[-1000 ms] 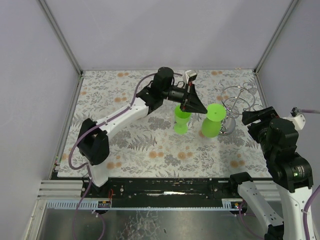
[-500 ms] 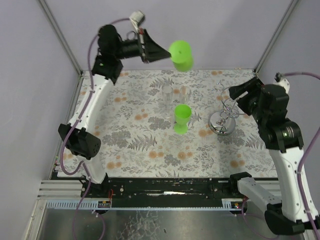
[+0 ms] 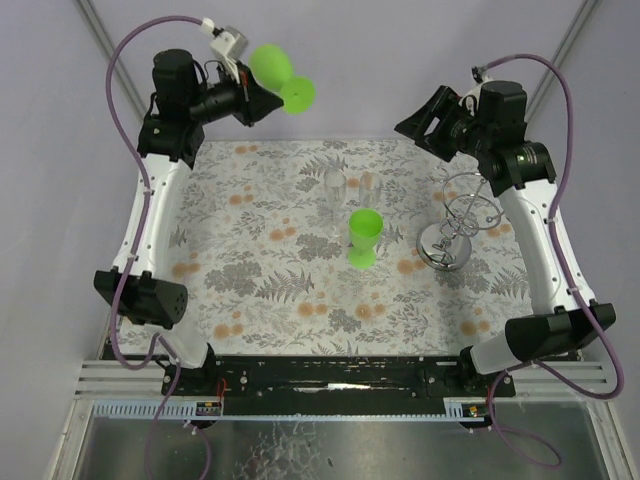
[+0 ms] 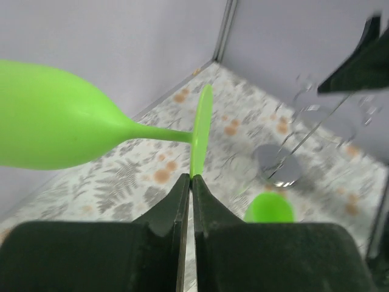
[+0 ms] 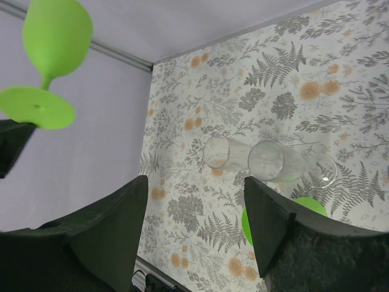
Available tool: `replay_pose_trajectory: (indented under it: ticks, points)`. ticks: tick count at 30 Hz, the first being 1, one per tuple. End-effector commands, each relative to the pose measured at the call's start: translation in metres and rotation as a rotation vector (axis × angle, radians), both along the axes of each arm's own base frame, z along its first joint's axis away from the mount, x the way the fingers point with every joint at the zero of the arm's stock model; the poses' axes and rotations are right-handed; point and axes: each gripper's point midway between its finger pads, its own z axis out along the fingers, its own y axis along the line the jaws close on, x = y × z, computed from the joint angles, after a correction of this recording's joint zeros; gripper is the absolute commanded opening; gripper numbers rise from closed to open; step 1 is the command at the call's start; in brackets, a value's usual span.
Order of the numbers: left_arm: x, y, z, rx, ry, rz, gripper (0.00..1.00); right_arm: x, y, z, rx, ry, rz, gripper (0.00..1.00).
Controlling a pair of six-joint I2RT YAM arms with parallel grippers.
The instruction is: Take the wine glass off the wine glass rack
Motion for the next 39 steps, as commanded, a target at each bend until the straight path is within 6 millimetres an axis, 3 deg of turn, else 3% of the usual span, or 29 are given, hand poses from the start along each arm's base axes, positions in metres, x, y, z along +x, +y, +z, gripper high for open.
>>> replay_pose_trajectory:
  ticks: [1, 6, 14, 24, 33, 39]
  points:
    - [-0.023, 0.005, 0.001, 0.35, -0.399, 0.063, 0.0, -0.011, 0.017, 0.041, 0.016, -0.117, 0.148, 0.71]
    - [-0.049, -0.013, -0.025, 0.472, -0.495, -0.013, 0.0, -0.011, 0.018, 0.038, 0.001, -0.112, 0.165, 0.71]
    - [-0.096, -0.045, -0.088, 0.74, -0.718, -0.179, 0.0, -0.014, 0.018, 0.038, -0.039, -0.11, 0.189, 0.72]
    - [-0.147, -0.061, -0.147, 0.937, -0.96, -0.377, 0.0, -0.016, 0.031, 0.044, -0.055, -0.1, 0.313, 0.73]
    - [-0.189, -0.07, -0.174, 0.961, -1.056, -0.533, 0.0, -0.03, 0.048, 0.032, -0.024, -0.069, 0.481, 0.71]
    - [-0.201, -0.074, -0.187, 0.964, -1.075, -0.608, 0.0, -0.037, 0.057, 0.018, -0.011, -0.02, 0.582, 0.68]
